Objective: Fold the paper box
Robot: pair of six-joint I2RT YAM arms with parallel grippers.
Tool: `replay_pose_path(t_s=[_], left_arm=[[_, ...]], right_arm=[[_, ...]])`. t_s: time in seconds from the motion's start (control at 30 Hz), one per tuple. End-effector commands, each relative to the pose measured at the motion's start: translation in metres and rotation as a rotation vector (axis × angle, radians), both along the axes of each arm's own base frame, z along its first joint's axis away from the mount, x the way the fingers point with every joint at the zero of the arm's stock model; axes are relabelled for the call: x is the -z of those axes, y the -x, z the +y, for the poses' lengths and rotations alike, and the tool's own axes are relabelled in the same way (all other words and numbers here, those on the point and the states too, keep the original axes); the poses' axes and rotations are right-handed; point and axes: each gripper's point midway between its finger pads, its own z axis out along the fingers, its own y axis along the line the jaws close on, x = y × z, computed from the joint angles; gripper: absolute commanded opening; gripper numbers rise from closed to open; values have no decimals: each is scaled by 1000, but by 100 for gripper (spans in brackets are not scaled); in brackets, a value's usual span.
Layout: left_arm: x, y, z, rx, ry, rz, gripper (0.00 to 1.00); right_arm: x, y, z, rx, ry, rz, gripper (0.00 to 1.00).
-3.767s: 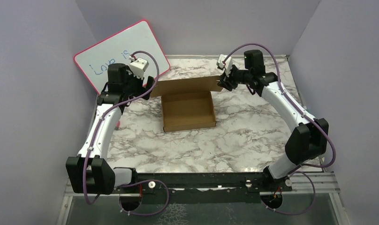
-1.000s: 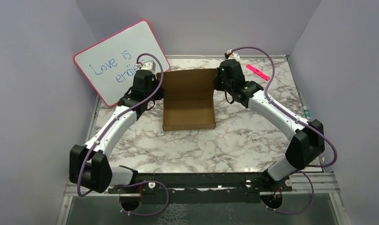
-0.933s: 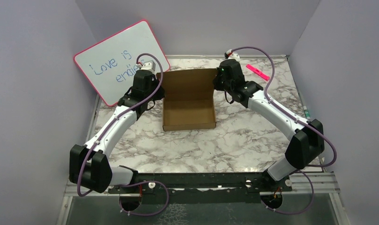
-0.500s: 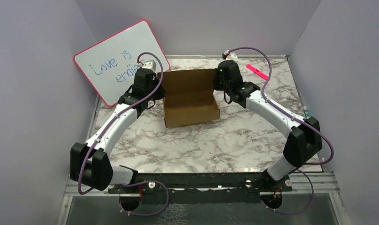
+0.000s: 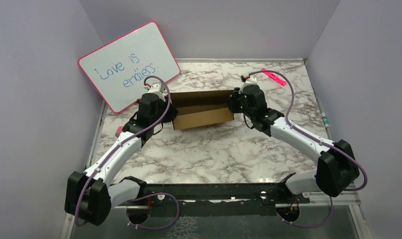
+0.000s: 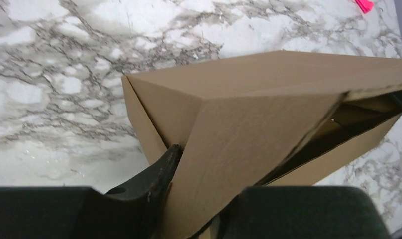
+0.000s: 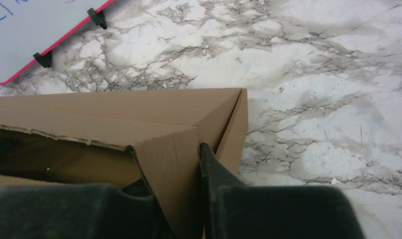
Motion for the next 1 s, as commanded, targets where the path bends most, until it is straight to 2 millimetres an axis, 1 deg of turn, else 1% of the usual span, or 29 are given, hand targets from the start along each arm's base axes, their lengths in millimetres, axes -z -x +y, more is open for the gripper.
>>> replay_pose_path(t_s=[0.0, 0.03, 0.07, 0.23, 0.33, 0.5, 0.63, 0.73, 0.8, 0.9, 0.97], left_arm=[[17, 34, -15, 78, 72, 82, 33], [15, 38, -14, 79, 76, 77, 38], [13, 40, -13, 81, 80, 68, 42], [5, 56, -13, 111, 103, 49, 55], [8, 69, -13, 136, 117, 64, 63], [12, 92, -7, 138, 132, 91, 75], [6, 108, 0, 118, 156, 78, 83], [-4, 118, 5, 107, 174, 61, 88], [-18, 124, 9, 98, 178, 31, 90], [-36, 130, 19, 68, 167, -4, 92], [-53, 130, 24, 52, 160, -43, 92]], right_arm=[[10, 33, 23, -144, -95, 46, 21], [9, 35, 23, -151, -102, 42, 24], [7, 38, 22, -153, -106, 37, 27], [2, 57, 20, -204, -141, 21, 40], [6, 70, 16, -231, -151, 23, 48], [9, 88, 5, -243, -144, 24, 63], [3, 100, 0, -266, -147, 6, 75], [-4, 109, -5, -272, -143, 8, 78], [-12, 113, -10, -265, -140, 2, 78], [-29, 116, -20, -239, -125, -25, 82], [-44, 118, -25, -232, -123, -46, 82]])
